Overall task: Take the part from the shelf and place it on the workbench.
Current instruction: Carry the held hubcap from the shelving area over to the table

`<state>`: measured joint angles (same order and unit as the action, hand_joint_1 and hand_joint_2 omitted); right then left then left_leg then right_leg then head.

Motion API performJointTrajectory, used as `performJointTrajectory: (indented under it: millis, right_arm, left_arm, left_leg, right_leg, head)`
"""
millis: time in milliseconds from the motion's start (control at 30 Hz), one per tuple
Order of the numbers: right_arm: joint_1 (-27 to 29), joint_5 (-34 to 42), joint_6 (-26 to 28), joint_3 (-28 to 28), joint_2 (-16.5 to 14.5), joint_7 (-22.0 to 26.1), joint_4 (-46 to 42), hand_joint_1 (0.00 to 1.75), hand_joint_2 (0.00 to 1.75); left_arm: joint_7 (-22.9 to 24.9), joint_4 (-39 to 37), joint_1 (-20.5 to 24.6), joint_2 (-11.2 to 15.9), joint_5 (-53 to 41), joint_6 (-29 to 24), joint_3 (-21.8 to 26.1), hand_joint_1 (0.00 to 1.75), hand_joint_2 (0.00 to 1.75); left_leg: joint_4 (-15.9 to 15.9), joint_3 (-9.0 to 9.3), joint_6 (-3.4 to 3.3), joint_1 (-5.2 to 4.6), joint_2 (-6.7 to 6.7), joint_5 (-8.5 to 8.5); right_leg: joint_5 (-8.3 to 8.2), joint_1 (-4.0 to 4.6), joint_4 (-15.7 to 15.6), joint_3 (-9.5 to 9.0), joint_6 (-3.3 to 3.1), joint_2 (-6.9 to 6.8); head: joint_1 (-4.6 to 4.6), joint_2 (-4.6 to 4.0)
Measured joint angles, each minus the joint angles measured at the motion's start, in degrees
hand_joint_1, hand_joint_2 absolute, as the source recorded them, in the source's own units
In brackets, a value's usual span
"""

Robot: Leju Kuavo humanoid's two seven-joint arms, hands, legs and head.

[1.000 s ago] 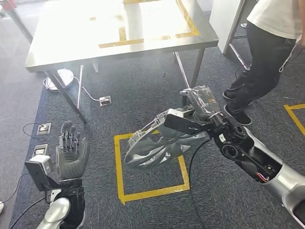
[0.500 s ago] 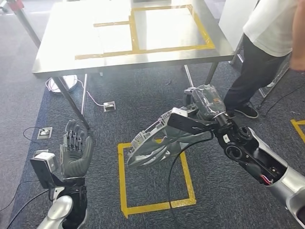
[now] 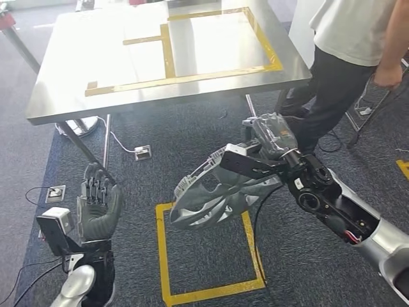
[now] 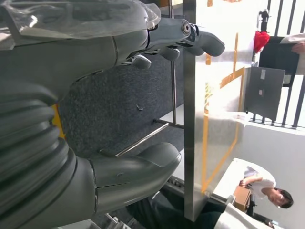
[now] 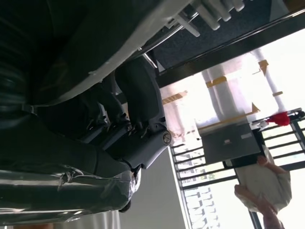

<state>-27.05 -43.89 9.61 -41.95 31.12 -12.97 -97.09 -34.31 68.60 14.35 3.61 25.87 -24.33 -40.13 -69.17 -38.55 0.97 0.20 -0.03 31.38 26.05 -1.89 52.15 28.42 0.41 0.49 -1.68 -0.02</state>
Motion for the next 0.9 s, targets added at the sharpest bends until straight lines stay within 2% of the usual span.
performJointTrajectory:
  millis: [33, 100, 133, 167, 200, 267, 300, 333, 400, 433, 467, 500, 533, 600, 633, 667, 733, 800, 833, 900]
  right_arm:
    - [-0.1, 0.0, 0.0, 0.0, 0.0, 0.0, 0.0, 1.75, 1.75]
    - [-0.5, 0.1, 0.1, -0.1, 0.0, 0.1, 0.0, 1.75, 1.75]
    - [-0.6, 0.1, 0.2, -0.1, 0.0, 0.1, 0.0, 1.75, 1.75]
    - [-0.8, 0.1, 0.2, -0.2, 0.0, 0.1, 0.0, 1.75, 1.75]
    - [-0.9, 0.1, 0.3, -0.2, 0.0, 0.1, 0.0, 1.75, 1.75]
    - [-1.3, 0.2, 0.5, -0.2, 0.0, 0.1, -0.1, 1.75, 1.75]
    - [-1.7, 0.2, 0.6, -0.3, 0.0, 0.1, -0.1, 1.75, 1.75]
    - [-2.2, 0.3, 0.8, -0.3, 0.0, 0.2, -0.1, 1.75, 1.75]
    - [-2.7, 0.5, 1.1, -0.7, 0.0, 0.3, 0.2, 1.75, 1.75]
    - [-2.7, 0.6, 1.3, -1.0, 0.0, 0.3, 0.4, 1.75, 1.75]
    - [-2.6, 0.7, 1.3, -1.3, 0.0, 0.4, 0.6, 1.75, 1.75]
    - [-2.6, 0.8, 1.4, -1.5, 0.0, 0.5, 0.8, 1.75, 1.75]
    - [-2.6, 0.9, 1.4, -1.7, 0.0, 0.7, 1.0, 1.75, 1.75]
    - [-2.9, 1.1, 1.7, -1.9, 0.0, 1.0, 1.2, 1.75, 1.75]
    - [-3.0, 1.2, 1.9, -2.0, 0.0, 1.1, 1.3, 1.75, 1.75]
    - [-3.2, 1.3, 2.1, -2.1, 0.0, 1.2, 1.3, 1.75, 1.75]
    - [-3.6, 1.3, 2.2, -2.2, -0.1, 1.3, 1.3, 1.75, 1.75]
    - [-4.2, 1.3, 2.2, -2.1, -0.1, 1.4, 1.2, 1.75, 1.75]
    - [-4.5, 1.2, 2.2, -2.0, -0.2, 1.5, 1.1, 1.75, 1.75]
    - [-4.6, 1.1, 2.1, -2.0, -0.2, 1.5, 1.2, 1.75, 1.75]
  left_arm:
    - [0.0, 0.0, 0.0, 0.0, 0.0, 0.0, 0.0, 0.0, 1.75]
    - [-0.1, 0.0, 0.0, 0.1, 0.0, 0.0, 0.0, 0.0, 1.75]
    - [-0.1, 0.0, 0.0, 0.1, 0.0, 0.0, 0.0, 0.0, 1.75]
    - [-0.1, 0.0, 0.0, 0.2, 0.0, 0.0, 0.0, 0.0, 1.75]
    - [-0.1, 0.0, 0.1, 0.2, 0.0, 0.0, 0.0, 0.0, 1.75]
    - [-0.2, 0.1, 0.4, 0.2, -0.1, 0.0, 0.0, 0.0, 1.75]
    - [-0.3, 0.1, 0.5, 0.1, -0.1, -0.1, 0.0, 0.0, 1.75]
    - [-0.4, 0.1, 0.6, 0.1, -0.1, -0.1, 0.0, 0.0, 1.75]
    - [-0.4, 0.0, 0.4, 0.1, -0.1, -0.1, 0.0, 0.0, 1.75]
    - [-0.4, 0.0, 0.1, 0.1, -0.1, -0.2, 0.0, 0.0, 1.75]
    - [-0.4, -0.1, -0.1, 0.1, -0.1, -0.2, 0.0, 0.0, 1.75]
    - [-0.4, -0.1, -0.3, 0.1, -0.1, -0.2, 0.0, 0.0, 1.75]
    - [-0.5, -0.1, -0.4, 0.1, -0.1, -0.2, 0.0, 0.0, 1.75]
    - [-0.6, -0.1, -0.4, 0.1, -0.1, -0.2, 0.0, 0.0, 1.75]
    - [-0.6, -0.1, -0.4, 0.1, -0.1, -0.1, 0.0, 0.0, 1.75]
    - [-0.6, -0.1, -0.4, 0.1, -0.2, -0.1, 0.0, 0.0, 1.75]
    - [-0.7, 0.0, -0.3, 0.1, -0.2, -0.1, 0.0, 0.0, 1.75]
    - [-0.7, 0.1, 0.1, 0.0, -0.3, -0.1, 0.1, 0.0, 1.75]
    - [-0.7, 0.1, 0.2, 0.0, -0.3, -0.1, 0.1, 0.0, 1.75]
    - [-0.7, 0.0, 0.2, 0.0, -0.3, -0.1, 0.1, 0.0, 1.75]
  left_leg:
    - [3.1, -0.09, -0.81, -0.24, -0.02, -2.75]
    - [11.0, 0.49, -3.01, -1.25, -0.05, -10.13]
    - [14.1, 0.92, -3.79, -1.76, -0.08, -12.58]
    - [15.8, 1.16, -4.33, -2.14, -0.13, -13.68]
    - [16.6, 1.43, -4.58, -2.3, -0.14, -13.49]
    - [17.5, 2.63, -4.75, -1.99, -0.33, -12.94]
    - [17.9, 3.43, -4.87, -1.78, -0.41, -12.7]
    - [18.3, 4.27, -4.96, -1.6, -0.51, -12.48]
    - [18.5, 5.62, -5.07, -1.55, -0.58, -11.68]
    - [18.5, 6.29, -5.04, -1.55, -0.61, -11.19]
    - [18.5, 6.99, -4.95, -1.55, -0.68, -10.64]
    - [18.5, 7.67, -4.83, -1.53, -0.78, -10.09]
    - [18.4, 8.33, -4.67, -1.48, -0.89, -9.53]
    - [18.0, 9.28, -4.2, -1.44, -1.07, -8.39]
    - [17.5, 9.34, -3.91, -1.45, -1.15, -7.88]
    - [17.0, 9.18, -3.63, -1.48, -1.19, -7.39]
    - [16.2, 8.94, -3.05, -1.57, -1.26, -6.41]
    - [14.2, 8.28, -2.26, -1.51, -1.05, -5.44]
    - [11.5, 7.04, -1.71, -1.32, -0.82, -4.67]
    - [3.5, 2.61, -0.54, -0.68, -0.31, -2.13]
  right_leg:
    - [0.53, 0.12, -0.1, -0.7, 0.01, 0.09]
    - [1.41, 0.36, -0.3, -1.66, 0.11, 0.22]
    - [1.79, 0.44, -0.4, -1.89, 0.3, 0.28]
    - [2.07, 0.47, -0.5, -2.07, 0.56, 0.29]
    - [2.3, 0.55, -0.7, -2.35, 0.87, 0.27]
    - [3.06, 0.55, -0.7, -2.78, 1.36, 0.1]
    - [3.99, 0.62, 0.6, -2.41, 1.43, 0.03]
    - [5.32, 0.71, 3.3, -1.34, 1.43, -0.02]
    - [8.57, 0.89, 11.5, 2.63, 1.24, -0.01]
    - [9.71, 0.9, 14.7, 4.67, 1.28, 0.0]
    - [9.91, 0.86, 16.3, 6.26, 1.41, -0.01]
    - [8.75, 0.75, 15.7, 7.11, 1.62, -0.04]
    - [6.09, 0.61, 13.1, 7.29, 1.9, -0.08]
    - [-1.19, 0.37, 5.6, 6.87, 2.46, -0.24]
    - [-3.32, 0.39, 2.7, 6.42, 2.32, -0.31]
    - [-4.29, 0.51, 1.2, 6.25, 1.98, -0.31]
    - [-3.42, 0.69, 1.0, 5.87, 0.87, -0.31]
    - [-2.98, 0.46, 1.2, 5.22, 0.26, -0.18]
    - [-2.76, 0.27, 1.1, 4.62, 0.07, -0.09]
    - [-1.98, 0.18, 1.0, 3.44, -0.14, -0.03]
  head:
    - [0.15, 0.0]
    - [0.21, 0.0]
    - [0.15, 0.0]
    - [0.06, 0.01]
    - [0.02, 0.01]
    - [-0.03, 0.01]
    - [-0.21, 0.01]
    - [-0.48, 0.01]
    - [-1.05, 0.0]
    - [-1.22, 0.0]
    - [-1.38, 0.0]
    - [-1.49, 0.0]
    - [-1.61, 0.0]
    - [-1.8, 0.0]
    - [-1.81, 0.0]
    - [-1.76, 0.0]
    - [-1.64, 0.0]
    - [-1.42, 0.01]
    - [-1.21, 0.01]
    - [-0.62, 0.0]
